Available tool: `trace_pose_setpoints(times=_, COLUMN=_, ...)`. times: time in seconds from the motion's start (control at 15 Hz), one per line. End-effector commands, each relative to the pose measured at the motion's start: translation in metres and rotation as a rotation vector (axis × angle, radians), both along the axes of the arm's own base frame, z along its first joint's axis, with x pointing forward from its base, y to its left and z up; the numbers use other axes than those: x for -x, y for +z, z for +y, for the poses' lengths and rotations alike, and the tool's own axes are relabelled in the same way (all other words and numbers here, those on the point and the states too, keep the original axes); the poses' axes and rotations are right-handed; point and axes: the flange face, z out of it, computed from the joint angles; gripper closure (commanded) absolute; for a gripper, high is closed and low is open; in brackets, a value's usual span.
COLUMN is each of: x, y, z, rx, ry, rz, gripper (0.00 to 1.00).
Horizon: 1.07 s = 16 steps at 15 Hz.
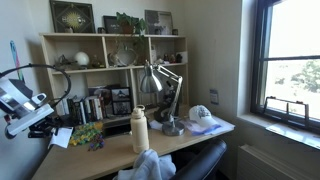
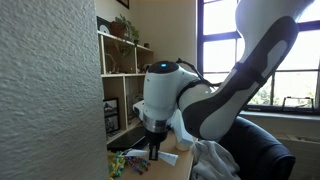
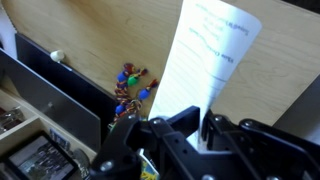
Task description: Pick up the piece of paper from the edge of the table and move it forward.
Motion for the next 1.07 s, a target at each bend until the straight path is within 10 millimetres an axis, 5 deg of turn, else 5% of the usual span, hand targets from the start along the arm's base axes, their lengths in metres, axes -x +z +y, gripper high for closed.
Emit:
trace_pose_setpoints(times=0.0, x=-0.040, y=0.022, z=0.006, rx=0.020, ry=-0.006, rz=-0.040, gripper=0.95)
trace_pose_setpoints(times=0.4, x=-0.103, y=0.036, z=0.038, rx=0.022, ry=0.021, rz=-0.096, gripper=0.96)
trace_pose_setpoints(times=1.0, x=-0.171, y=-0.011, z=0.111, rx=0.201, ry=0.116, rz=-0.158, gripper=0.96)
